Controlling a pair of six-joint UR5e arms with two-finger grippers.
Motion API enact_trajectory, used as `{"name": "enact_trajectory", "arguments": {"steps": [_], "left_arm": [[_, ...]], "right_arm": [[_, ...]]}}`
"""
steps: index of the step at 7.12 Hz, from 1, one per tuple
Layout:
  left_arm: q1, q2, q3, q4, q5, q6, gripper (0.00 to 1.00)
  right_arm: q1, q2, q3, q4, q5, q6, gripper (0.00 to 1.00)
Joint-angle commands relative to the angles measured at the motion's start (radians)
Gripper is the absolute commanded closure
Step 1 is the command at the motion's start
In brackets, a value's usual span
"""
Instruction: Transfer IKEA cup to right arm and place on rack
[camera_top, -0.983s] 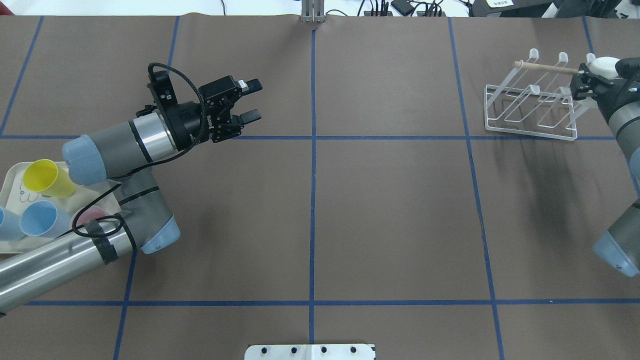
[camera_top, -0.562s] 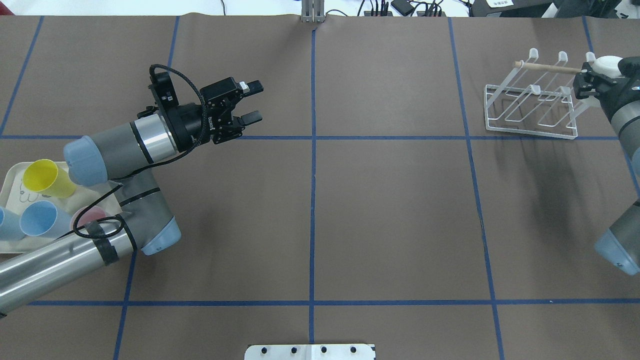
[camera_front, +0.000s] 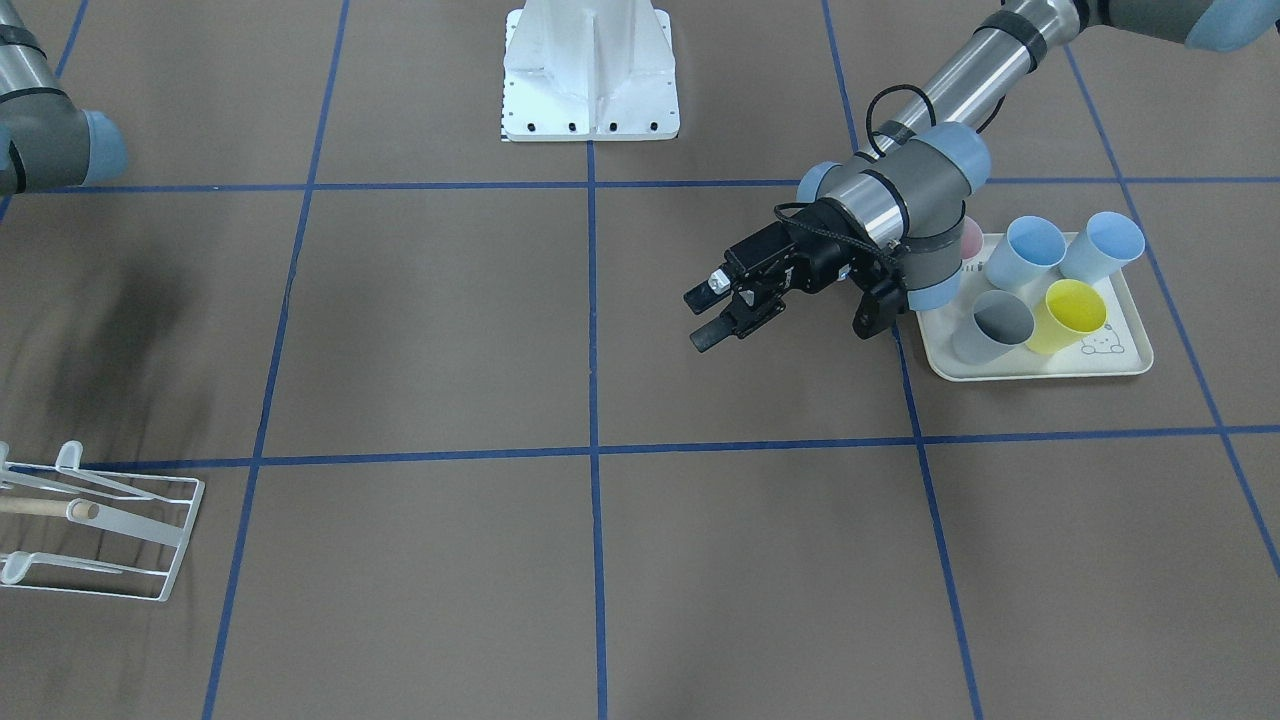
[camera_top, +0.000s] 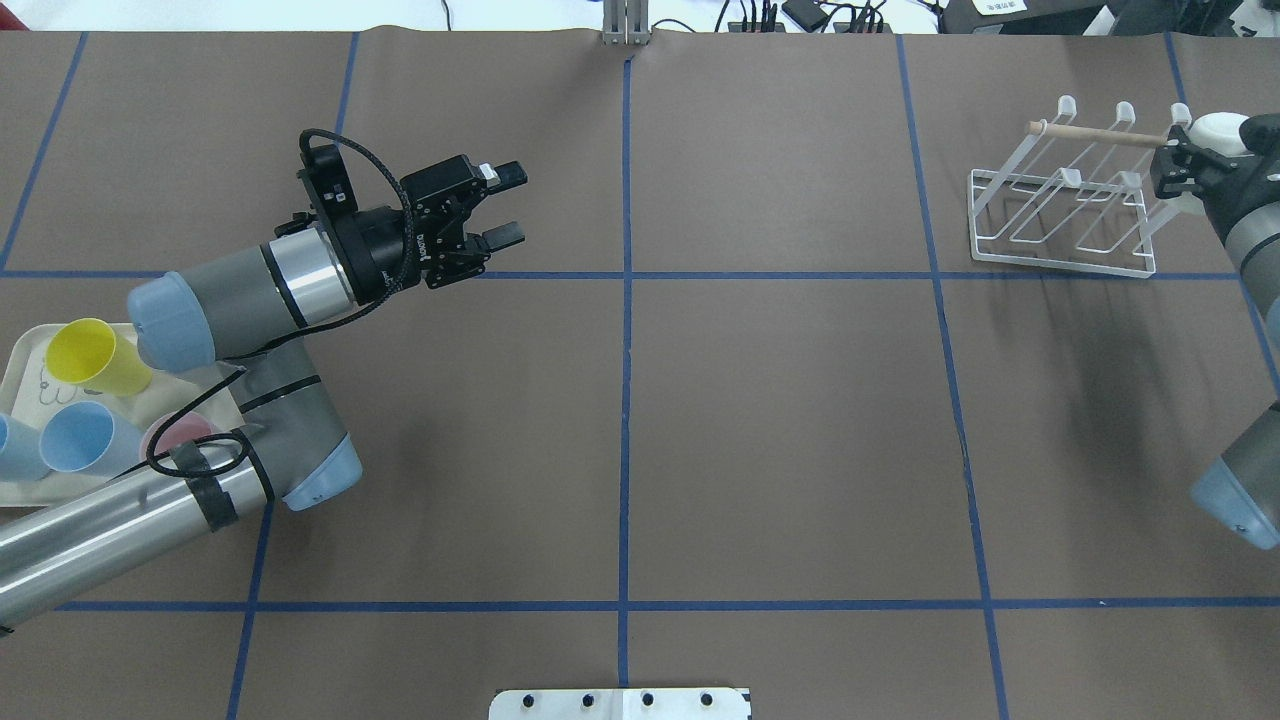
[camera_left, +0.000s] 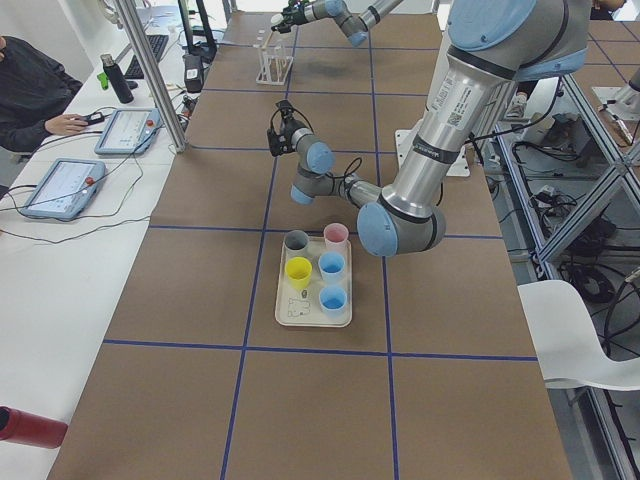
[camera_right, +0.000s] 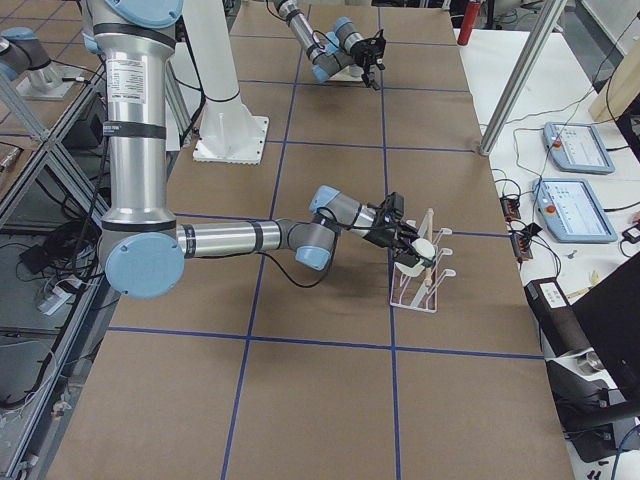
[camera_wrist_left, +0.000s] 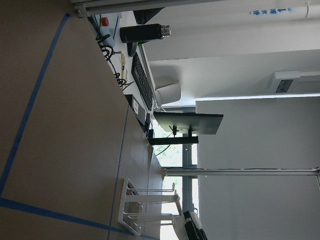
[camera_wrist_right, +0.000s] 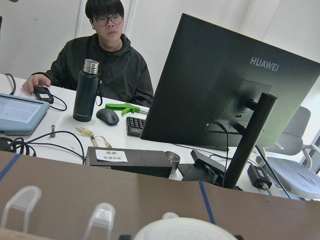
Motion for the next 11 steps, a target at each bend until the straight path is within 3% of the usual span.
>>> {"name": "enact_trajectory", "arguments": {"steps": [1,2,6,7,9,11], "left_arm": [[0.0,0.0,0.0,0.0,0.0,0.0,0.0],[0.0,0.0,0.0,0.0,0.0,0.0,0.0],[0.0,0.002,-0.002,-0.002,0.0,0.0,0.0],[0.0,0.002,-0.002,-0.002,0.0,0.0,0.0],[-0.009,0.002,-0.021,0.0,-0.041,0.003,0.0],[-0.087,0.078,-0.104,0.021,-0.165,0.005,0.0]], "right_arm": [[0.001,0.003,-0.082,0.126,-0.002,-0.049,0.42],[0.018,0.006,-0.092,0.16,0.004,-0.077,0.02],[0.028,0.006,-0.081,0.179,0.024,-0.08,0.0],[0.05,0.006,-0.069,0.179,0.064,-0.08,0.0],[0.143,-0.014,0.006,0.176,0.232,-0.079,0.0],[0.212,-0.021,0.061,0.143,0.366,-0.033,0.0]]}}
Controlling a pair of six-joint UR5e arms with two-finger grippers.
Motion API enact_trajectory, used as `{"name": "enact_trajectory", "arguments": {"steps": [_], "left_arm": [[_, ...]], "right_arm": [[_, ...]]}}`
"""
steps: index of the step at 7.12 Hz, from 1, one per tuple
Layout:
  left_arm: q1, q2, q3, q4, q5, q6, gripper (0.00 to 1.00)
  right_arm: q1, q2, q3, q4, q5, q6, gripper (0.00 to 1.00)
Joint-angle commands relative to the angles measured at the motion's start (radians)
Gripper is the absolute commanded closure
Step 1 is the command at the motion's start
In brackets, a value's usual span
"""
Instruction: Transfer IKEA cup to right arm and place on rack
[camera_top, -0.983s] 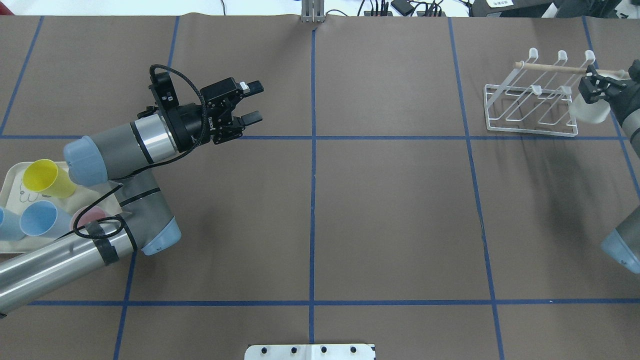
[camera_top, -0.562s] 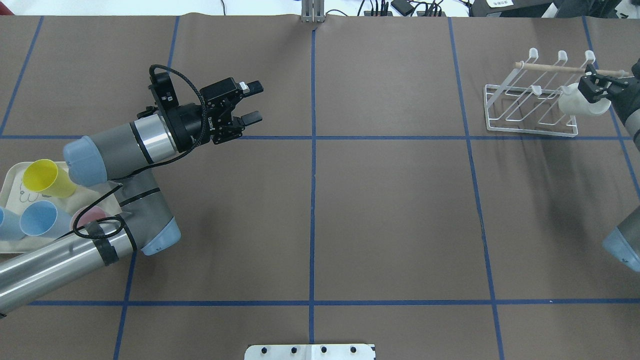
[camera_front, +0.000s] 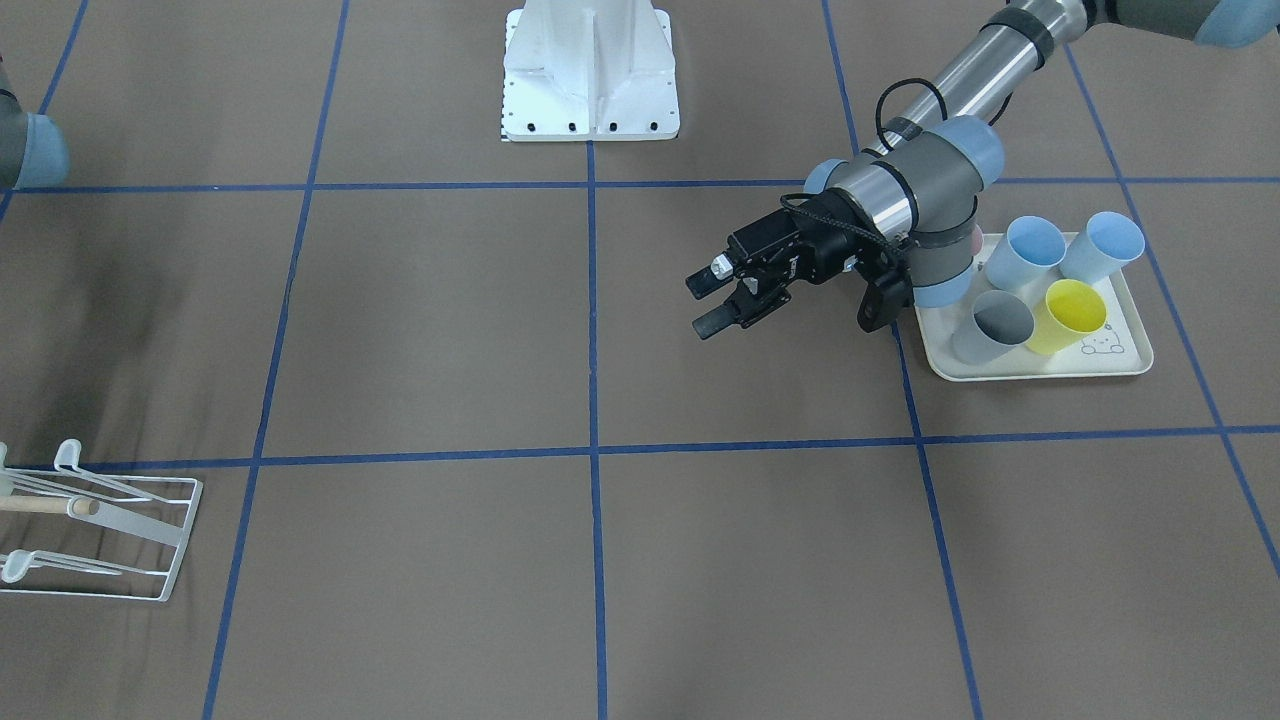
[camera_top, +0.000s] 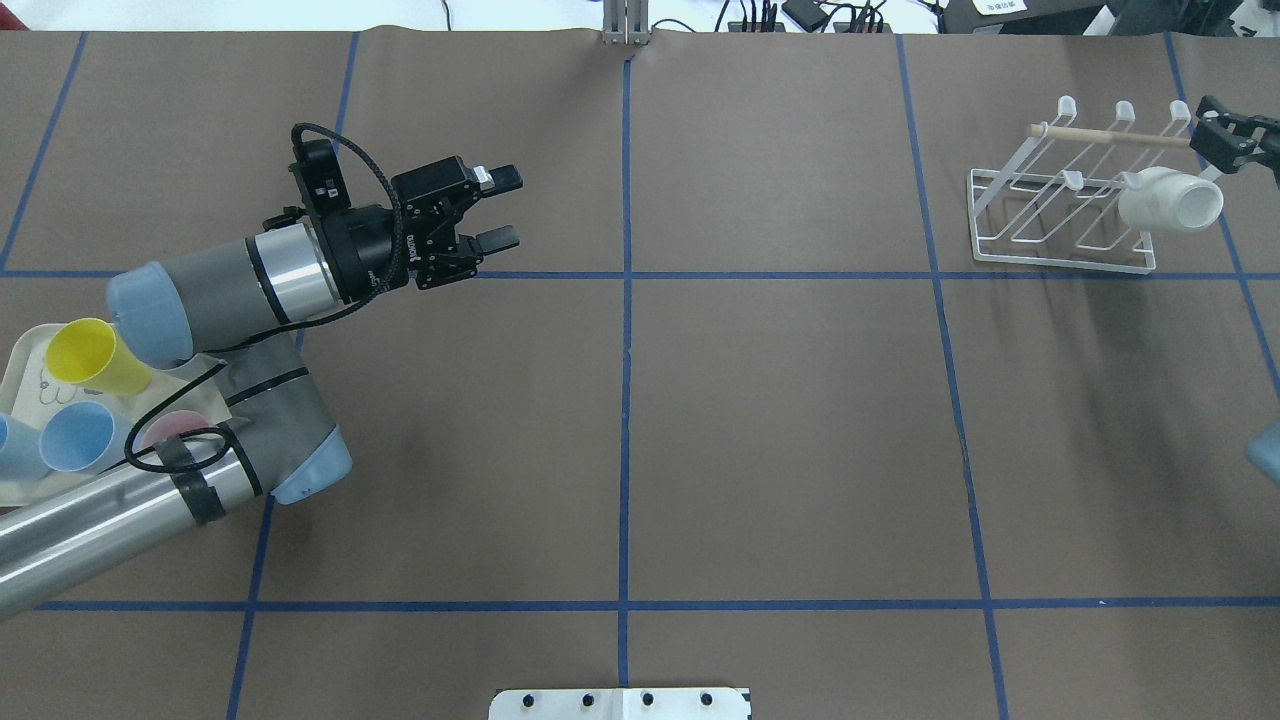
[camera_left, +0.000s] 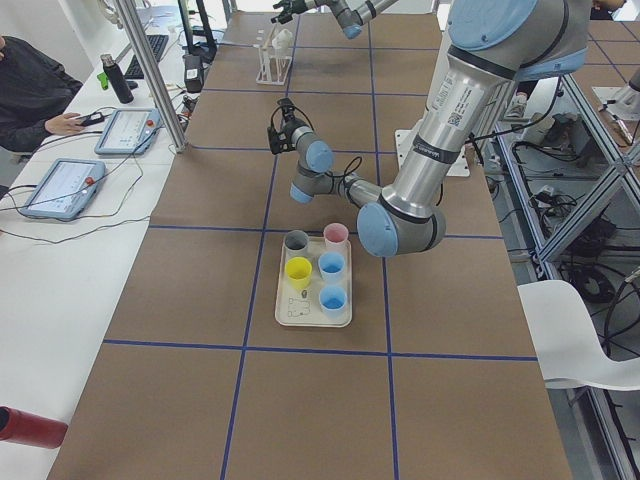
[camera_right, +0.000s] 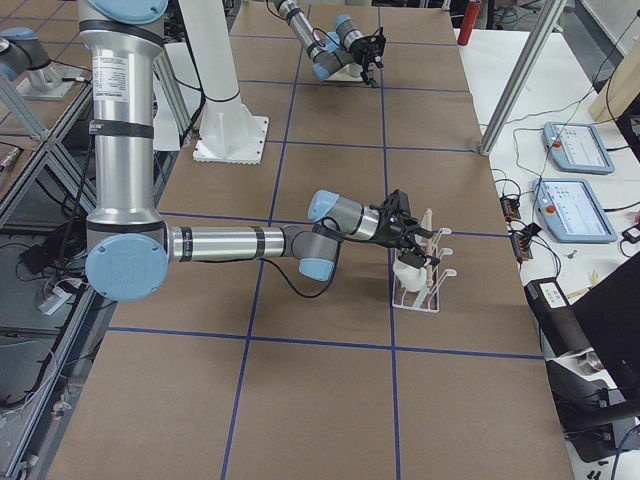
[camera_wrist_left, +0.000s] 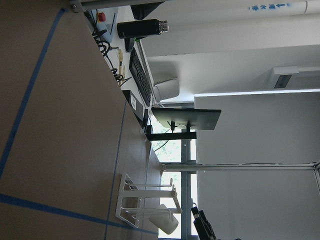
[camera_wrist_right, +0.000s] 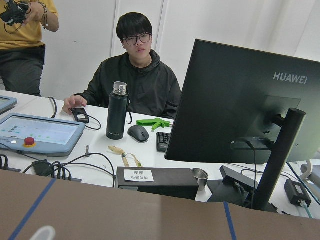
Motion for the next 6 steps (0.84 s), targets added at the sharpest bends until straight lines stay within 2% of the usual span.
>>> {"name": "enact_trajectory", "arguments": {"steps": [1,2,4,5,6], "left_arm": [[-0.151,0.081,-0.085,0.058,-0.183,0.001,0.0],[-0.283,0.087,-0.124,0.151,-0.332,0.023,0.0],[-0.444,0.159,-0.208,0.318,-0.533,0.253,0.0],[-0.533,0.174,-0.211,0.383,-0.634,0.362,0.01],[-0.589,0.216,-0.211,0.429,-0.698,0.494,0.01]], "right_arm": [[0.089,-0.005,0.092,-0.082,0.204,0.092,0.0],[0.133,-0.01,0.171,-0.185,0.309,0.102,0.0],[0.143,0.01,0.357,-0.438,0.418,0.206,0.0],[0.142,0.024,0.415,-0.518,0.472,0.244,0.0],[0.142,0.07,0.437,-0.56,0.535,0.342,0.0]]}}
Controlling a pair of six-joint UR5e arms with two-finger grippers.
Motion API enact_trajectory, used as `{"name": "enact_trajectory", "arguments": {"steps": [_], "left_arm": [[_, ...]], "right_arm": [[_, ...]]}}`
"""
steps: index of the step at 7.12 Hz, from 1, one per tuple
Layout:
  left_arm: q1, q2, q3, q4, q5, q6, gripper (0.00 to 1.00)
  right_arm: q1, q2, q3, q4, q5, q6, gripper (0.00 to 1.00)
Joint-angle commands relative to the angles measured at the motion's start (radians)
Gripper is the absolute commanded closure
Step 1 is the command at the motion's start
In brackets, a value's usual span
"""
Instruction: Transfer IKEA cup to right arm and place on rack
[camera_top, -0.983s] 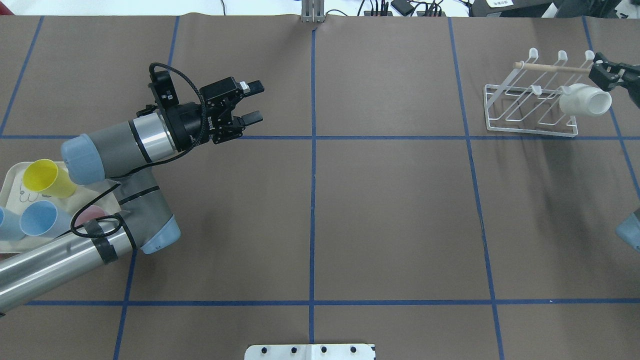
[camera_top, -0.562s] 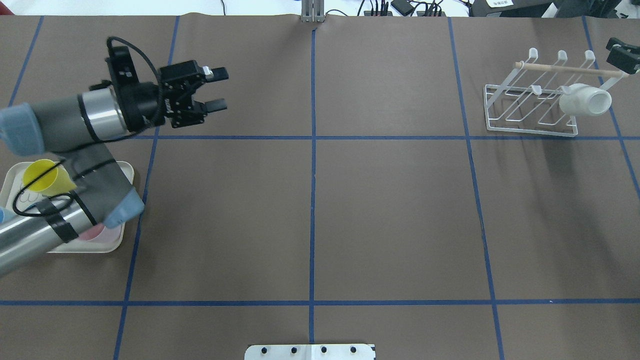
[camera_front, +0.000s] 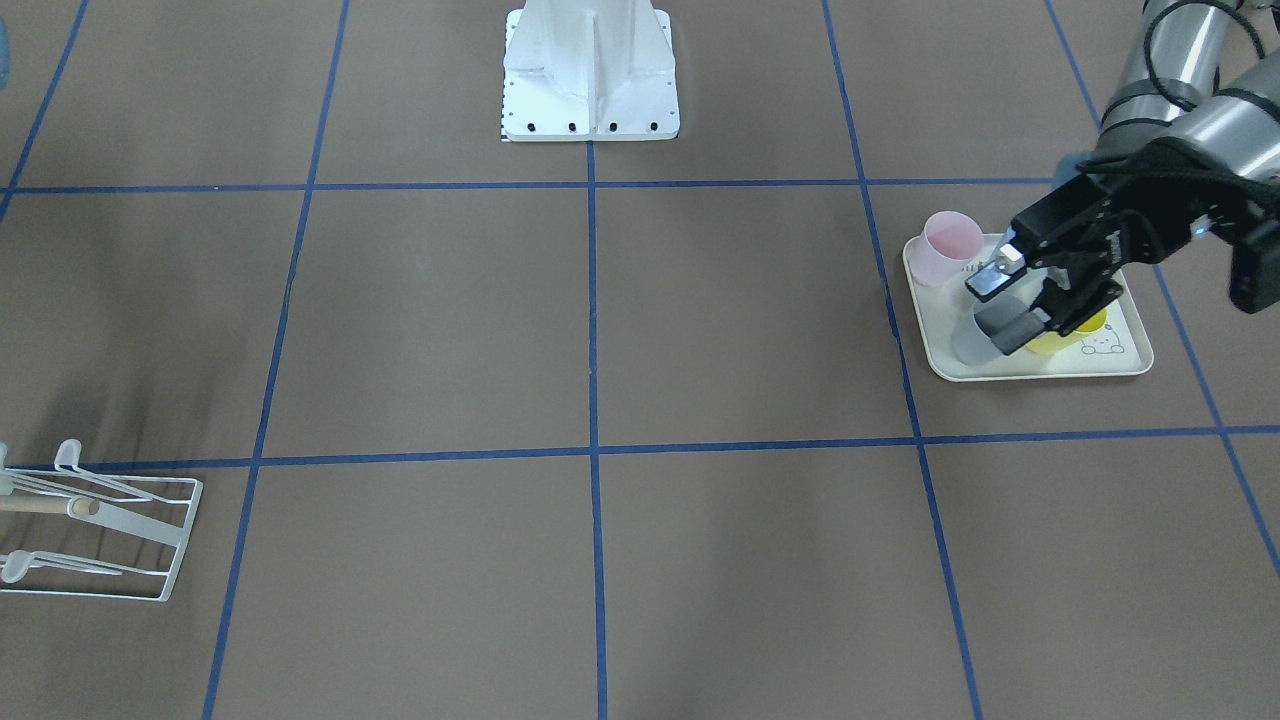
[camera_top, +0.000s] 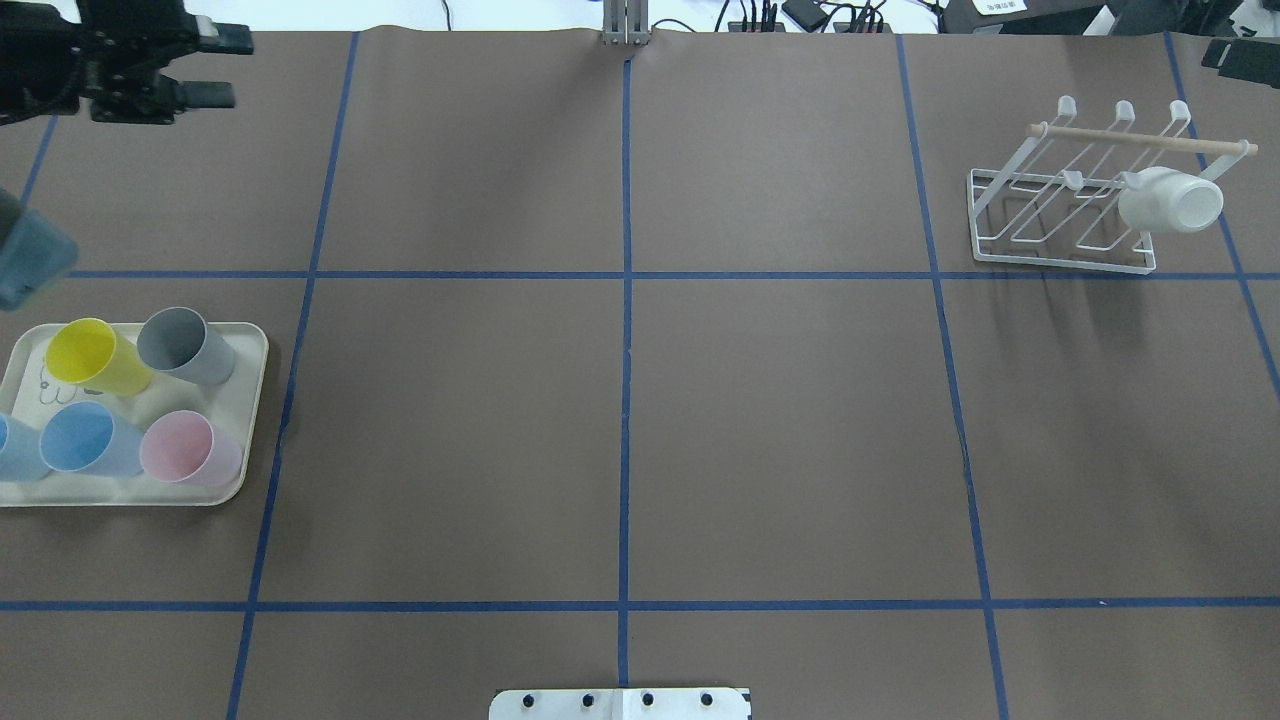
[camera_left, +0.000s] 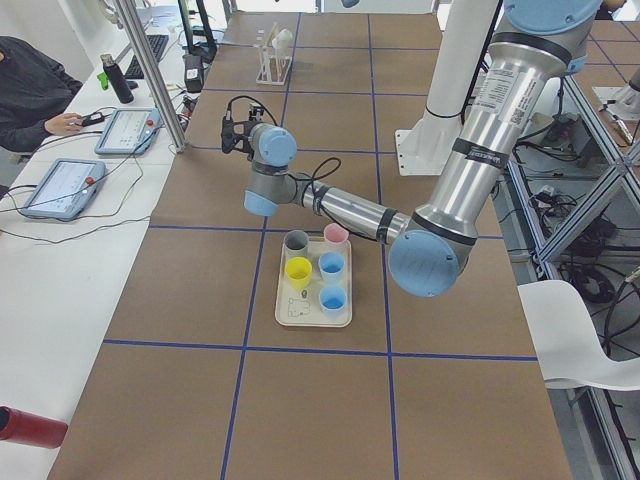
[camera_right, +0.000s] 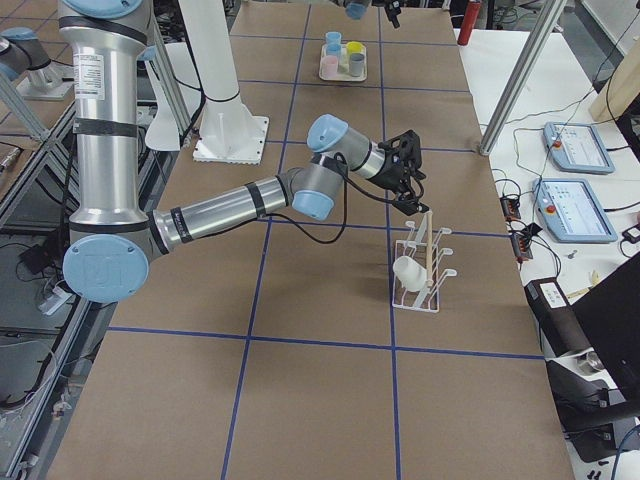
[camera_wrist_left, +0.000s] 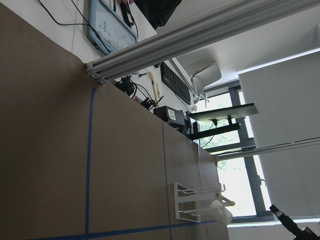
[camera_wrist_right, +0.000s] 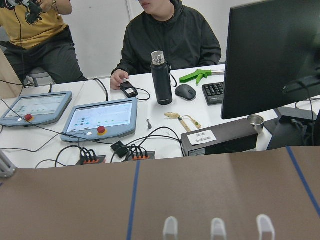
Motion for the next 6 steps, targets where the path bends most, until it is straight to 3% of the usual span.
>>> {"name": "enact_trajectory", "arguments": {"steps": [1,3,6], "left_arm": [[-0.118,0.079,-0.009,0.134,-0.133,0.27,0.01],[-0.175,0.147,-0.012,0.266,-0.126,0.497,0.02],[-0.212,0.195,-0.056,0.642,0.056,1.021,0.01]], "right_arm": [[0.001,0.082,0.054,-0.083,0.166,0.187,0.0],[-0.001,0.148,0.059,-0.083,0.26,0.334,0.0],[-0.044,0.199,0.059,-0.08,0.277,0.435,0.0]]}}
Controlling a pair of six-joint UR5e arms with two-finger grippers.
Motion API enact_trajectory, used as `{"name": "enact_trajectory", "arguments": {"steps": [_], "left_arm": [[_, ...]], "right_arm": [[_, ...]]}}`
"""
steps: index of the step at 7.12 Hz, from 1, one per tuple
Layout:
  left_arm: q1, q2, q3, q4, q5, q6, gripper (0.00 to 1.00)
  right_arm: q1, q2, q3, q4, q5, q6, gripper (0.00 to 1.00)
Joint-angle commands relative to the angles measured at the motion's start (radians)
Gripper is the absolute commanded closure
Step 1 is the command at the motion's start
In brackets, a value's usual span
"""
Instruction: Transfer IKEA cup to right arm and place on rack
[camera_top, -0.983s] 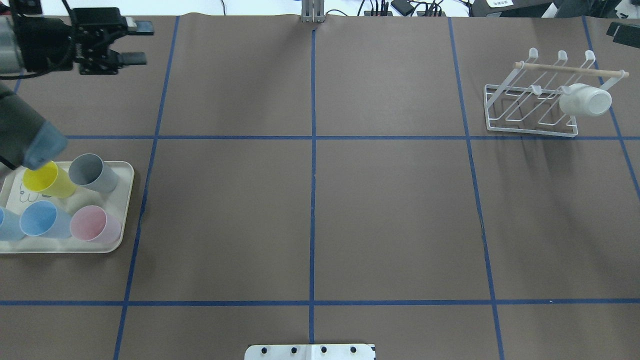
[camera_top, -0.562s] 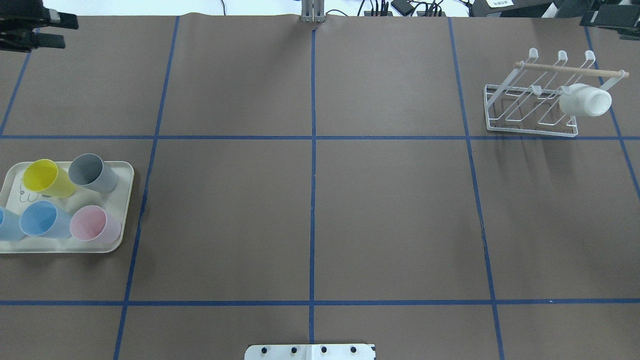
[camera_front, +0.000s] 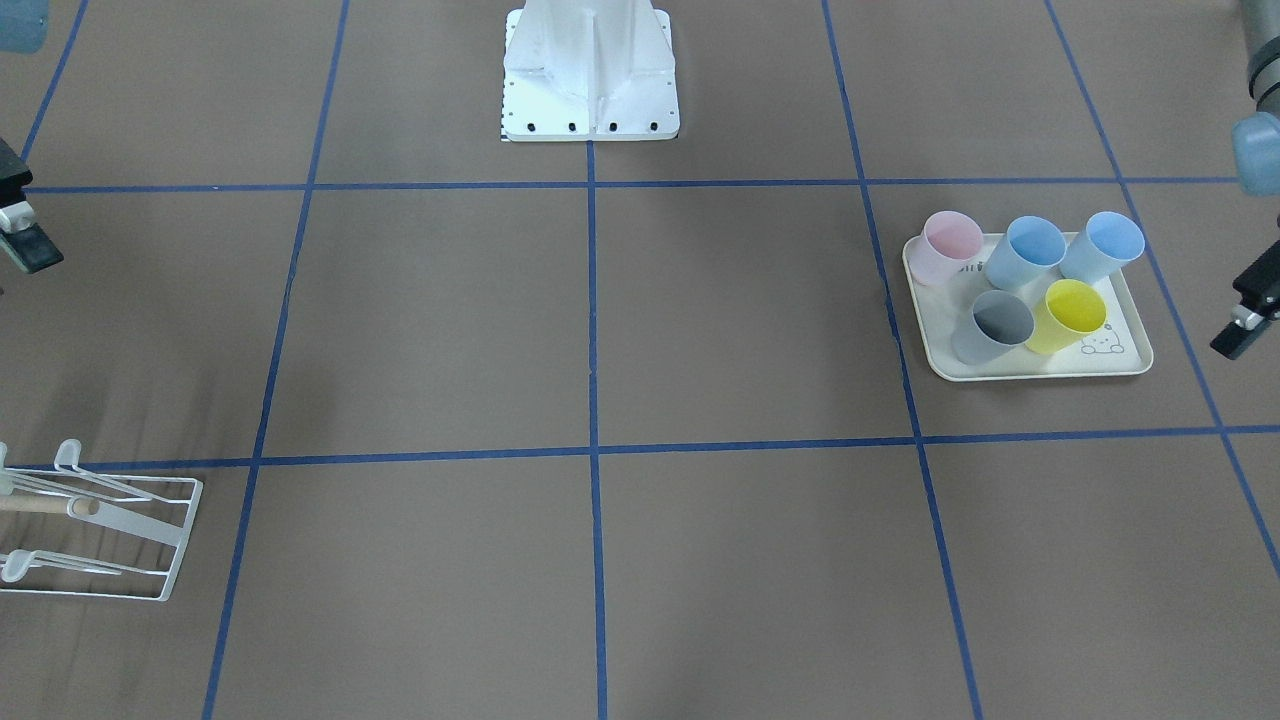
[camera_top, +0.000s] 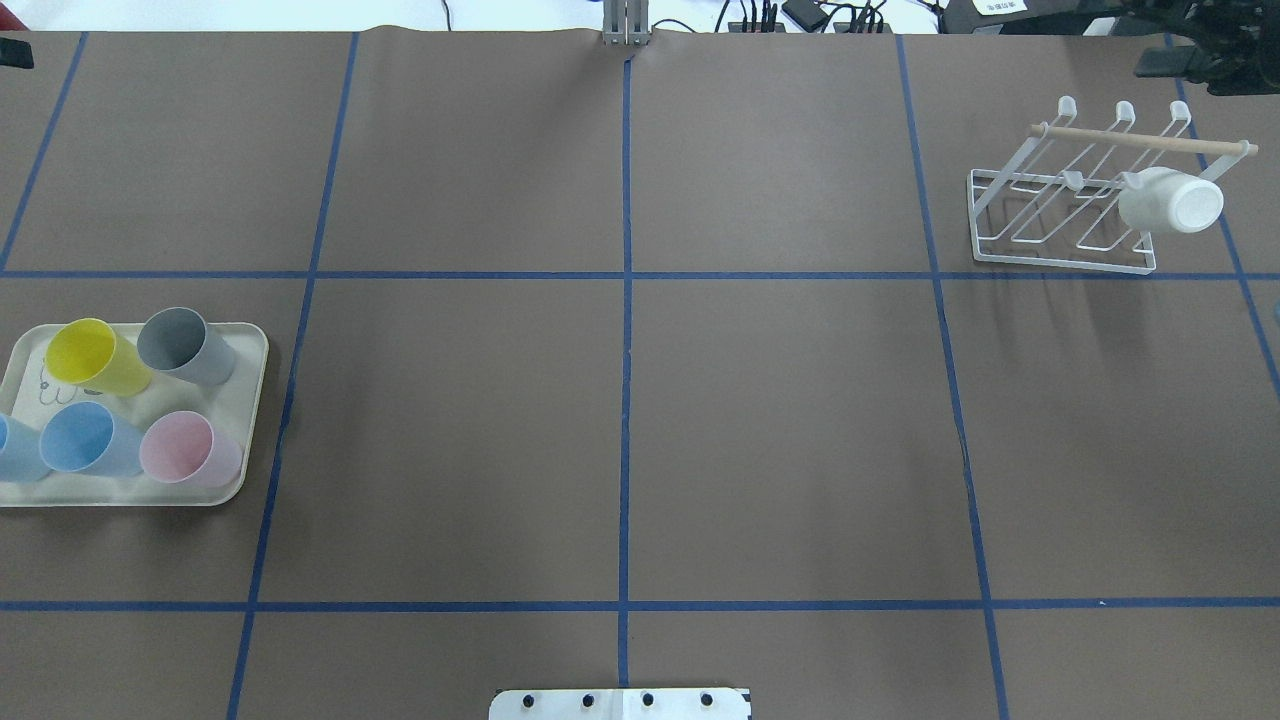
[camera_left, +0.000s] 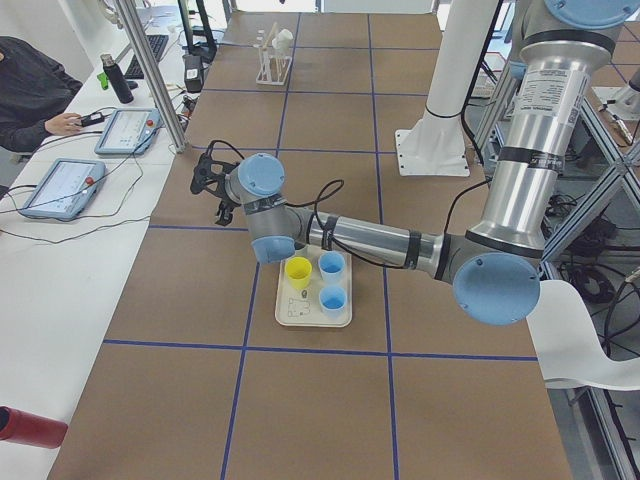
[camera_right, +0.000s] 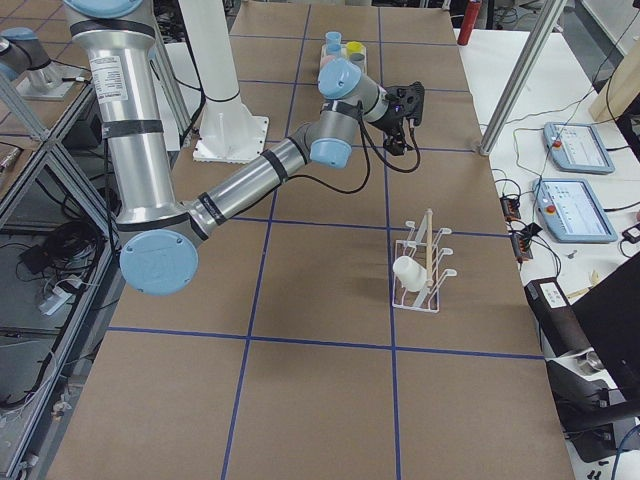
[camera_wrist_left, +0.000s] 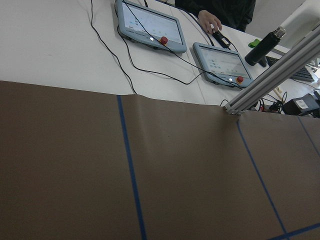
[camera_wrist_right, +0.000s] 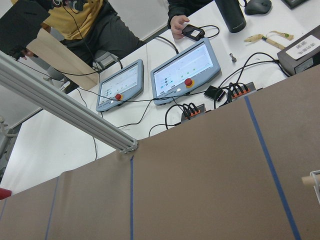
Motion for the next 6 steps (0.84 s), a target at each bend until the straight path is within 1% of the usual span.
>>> {"name": "enact_trajectory", "arguments": {"steps": [1,2,3,5,6], "left_arm": [[0.004,0.101,-0.033,0.202,0.124,0.348,0.01],[0.024,0.157,-0.033,0.219,0.135,0.408,0.01],[0.092,0.188,-0.038,0.222,0.136,0.412,0.01],[0.177,0.21,-0.038,0.224,0.134,0.412,0.01],[0.218,0.234,-0.051,0.252,0.134,0.412,0.01]], "right_arm": [[-0.029,0.013,-0.001,0.001,-0.002,0.025,0.0],[-0.037,0.013,-0.004,0.001,-0.003,0.029,0.0],[-0.041,0.013,-0.004,0.006,-0.003,0.029,0.0],[-0.041,0.013,-0.001,0.007,-0.002,0.029,0.0],[-0.041,0.013,-0.003,0.009,0.0,0.029,0.0]]}}
